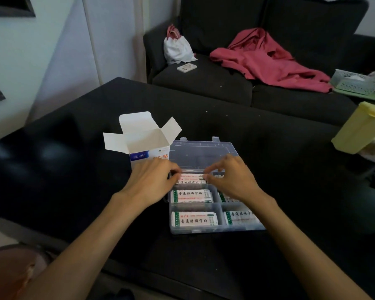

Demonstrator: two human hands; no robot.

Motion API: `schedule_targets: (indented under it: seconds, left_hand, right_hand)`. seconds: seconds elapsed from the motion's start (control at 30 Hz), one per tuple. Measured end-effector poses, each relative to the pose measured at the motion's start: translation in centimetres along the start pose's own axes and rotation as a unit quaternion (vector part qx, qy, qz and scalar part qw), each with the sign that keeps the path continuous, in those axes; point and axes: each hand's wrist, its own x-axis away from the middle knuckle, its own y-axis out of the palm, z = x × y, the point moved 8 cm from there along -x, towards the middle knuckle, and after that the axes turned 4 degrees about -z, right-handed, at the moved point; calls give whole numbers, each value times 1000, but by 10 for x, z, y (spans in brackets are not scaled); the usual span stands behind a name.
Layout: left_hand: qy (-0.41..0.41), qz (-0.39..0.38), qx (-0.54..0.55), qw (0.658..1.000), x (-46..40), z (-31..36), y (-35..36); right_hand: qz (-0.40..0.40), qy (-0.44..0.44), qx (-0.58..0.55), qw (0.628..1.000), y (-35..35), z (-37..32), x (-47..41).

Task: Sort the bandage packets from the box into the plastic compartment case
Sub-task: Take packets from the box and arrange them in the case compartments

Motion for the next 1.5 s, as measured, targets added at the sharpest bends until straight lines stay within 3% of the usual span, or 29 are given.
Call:
schedule_targets:
  seconds: [0.17,0.53,0.8,0.93,1.03,1.1,1.17,1.23,1.3,1.33,1.37,1.43,1.5]
  left_hand:
    - [10,-24,2,1000,0,0,4]
    - [41,-15,-61,997,1,8,4]
    - [50,-21,-47,997,0,10,5]
    - [36,9,-20,999,2,7,-5]
    - [5,109,10,994,9,3,-31]
    - [-18,247,55,967,27,-1,-63]
    - [-53,384,94,917,51,-13,-88]
    - [-126,418,116,892,60,-41,-95]
    - [-235,333,214,888,52,-83,-74]
    - [-276,275,320,864,48,-100,-58]
    - [-296,228,436,819,46,-108,-42]
    - [-280,127,592,745,44,-98,-23]
    - [-245,112,611,745,45,-94,-26]
  right_hand:
    - [-30,-6,61,998,3,-4,3]
    - [-43,-30,91,994,5,-14,7]
    - [-41,-34,85,995,3,-9,3]
    - [-3,-31,42,999,-13,-6,-1]
    - [-1,-27,-27,999,-29,-9,0]
    - [39,-36,-70,996,-47,-16,3]
    - [79,-59,-114,989,-63,-32,7]
    - [93,-107,-126,982,-68,-63,10]
    - [93,-162,-72,980,-58,-96,8]
    - [93,-187,-29,978,-49,-109,7]
    - [91,-208,12,974,-39,-119,5]
    - [92,-236,59,966,-23,-127,7]
    - [110,-263,49,957,-18,-129,16]
